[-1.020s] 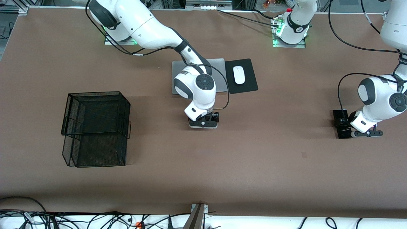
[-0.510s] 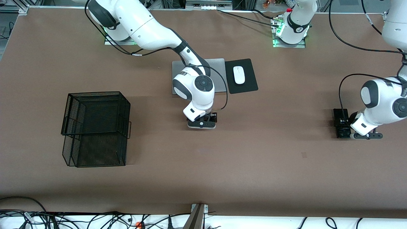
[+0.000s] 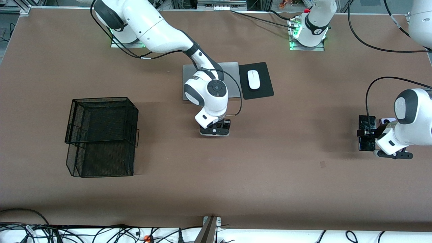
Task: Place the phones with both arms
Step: 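Carry the flip phone to the basket while the left gripper carries the slab phone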
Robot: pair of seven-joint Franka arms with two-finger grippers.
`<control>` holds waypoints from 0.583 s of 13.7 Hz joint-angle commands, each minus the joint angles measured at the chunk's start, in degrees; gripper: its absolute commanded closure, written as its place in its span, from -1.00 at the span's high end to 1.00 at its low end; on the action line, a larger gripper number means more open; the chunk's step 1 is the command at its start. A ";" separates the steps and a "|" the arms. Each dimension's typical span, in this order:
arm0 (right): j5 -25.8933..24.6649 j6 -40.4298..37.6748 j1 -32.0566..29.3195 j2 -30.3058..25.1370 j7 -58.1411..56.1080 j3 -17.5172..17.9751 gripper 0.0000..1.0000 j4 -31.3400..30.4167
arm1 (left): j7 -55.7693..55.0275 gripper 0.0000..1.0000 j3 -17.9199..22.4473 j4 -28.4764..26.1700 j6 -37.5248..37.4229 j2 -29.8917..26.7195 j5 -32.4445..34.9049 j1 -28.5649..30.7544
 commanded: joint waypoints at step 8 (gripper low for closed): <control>8.72 -14.50 -5.79 -13.64 -10.71 0.94 -1.00 -0.59 | -4.00 -0.14 0.12 7.06 -8.16 -2.01 1.27 -7.31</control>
